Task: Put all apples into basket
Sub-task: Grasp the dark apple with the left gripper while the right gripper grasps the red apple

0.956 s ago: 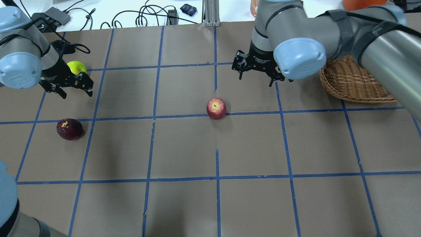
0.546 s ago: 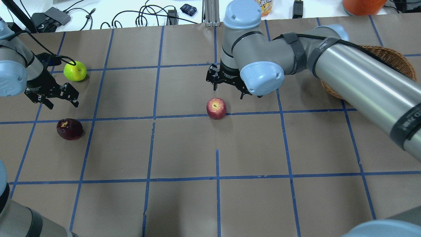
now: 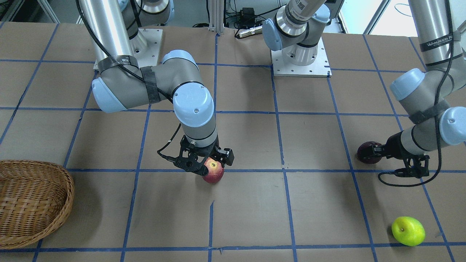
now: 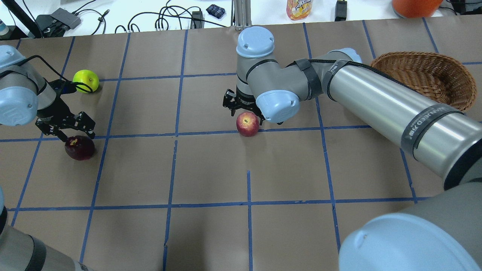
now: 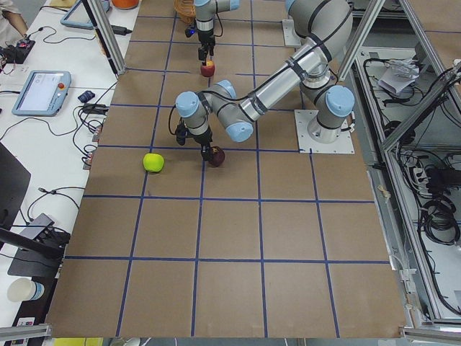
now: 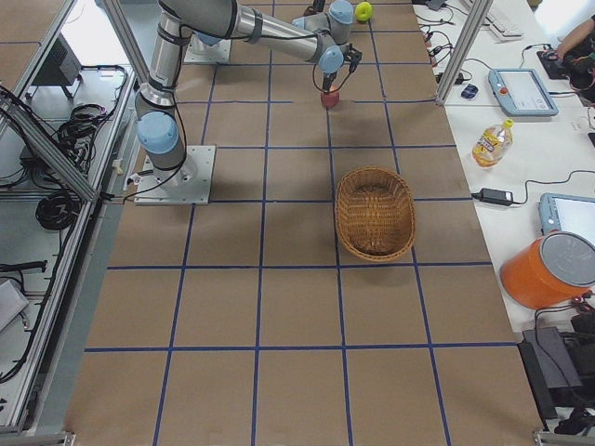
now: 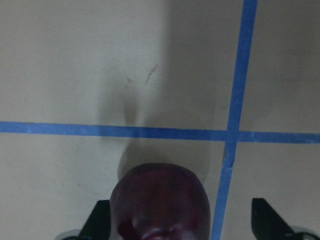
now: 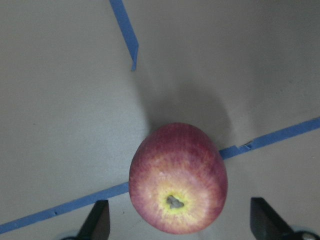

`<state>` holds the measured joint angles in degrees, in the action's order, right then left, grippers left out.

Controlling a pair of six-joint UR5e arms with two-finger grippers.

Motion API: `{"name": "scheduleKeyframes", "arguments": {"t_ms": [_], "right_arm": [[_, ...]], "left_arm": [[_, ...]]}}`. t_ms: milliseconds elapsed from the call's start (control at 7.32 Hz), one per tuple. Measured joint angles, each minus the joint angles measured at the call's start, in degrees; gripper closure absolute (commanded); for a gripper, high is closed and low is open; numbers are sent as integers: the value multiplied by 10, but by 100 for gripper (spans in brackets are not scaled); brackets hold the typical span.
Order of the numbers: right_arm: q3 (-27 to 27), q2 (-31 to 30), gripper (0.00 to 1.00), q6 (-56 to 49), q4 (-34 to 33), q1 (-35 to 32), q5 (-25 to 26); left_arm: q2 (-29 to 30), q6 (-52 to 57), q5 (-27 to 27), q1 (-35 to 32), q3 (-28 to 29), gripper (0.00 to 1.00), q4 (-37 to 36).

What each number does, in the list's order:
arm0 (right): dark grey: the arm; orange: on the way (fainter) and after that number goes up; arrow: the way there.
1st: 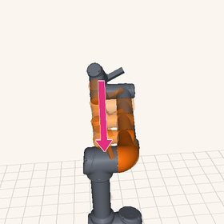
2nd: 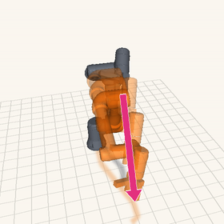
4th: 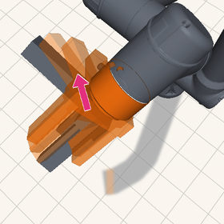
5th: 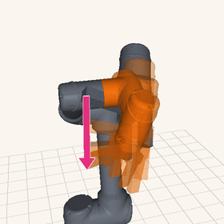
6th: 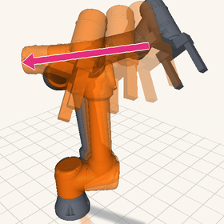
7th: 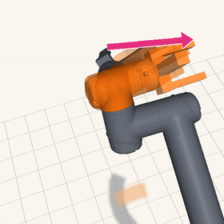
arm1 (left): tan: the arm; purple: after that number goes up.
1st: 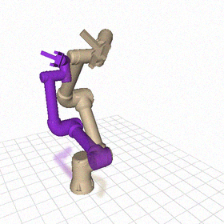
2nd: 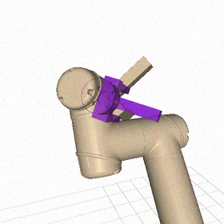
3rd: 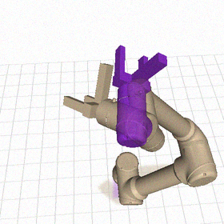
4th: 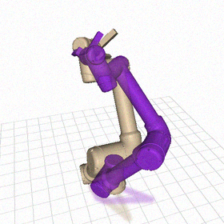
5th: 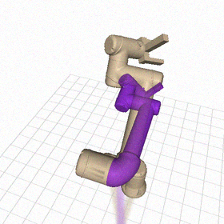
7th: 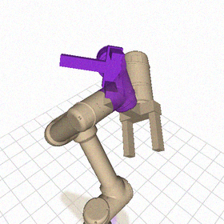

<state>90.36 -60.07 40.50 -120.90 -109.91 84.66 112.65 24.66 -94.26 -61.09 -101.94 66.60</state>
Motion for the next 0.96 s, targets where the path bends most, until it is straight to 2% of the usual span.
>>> {"name": "scheduleKeyframes", "arguments": {"t_ms": [410,546,683,956], "right_arm": [[0,24,0,-2,-18,-1,-2],[0,30,51,-2,-23,-1,-5],[0,34,100,-2,-26,-1,-7],[-1,34,100,4,-30,2,-10]], "left_arm": [[5,0,-8,5,-9,0,1],[6,0,-15,5,-11,6,0],[8,0,-18,5,-12,20,0],[13,2,-18,5,-10,44,-1]]}}
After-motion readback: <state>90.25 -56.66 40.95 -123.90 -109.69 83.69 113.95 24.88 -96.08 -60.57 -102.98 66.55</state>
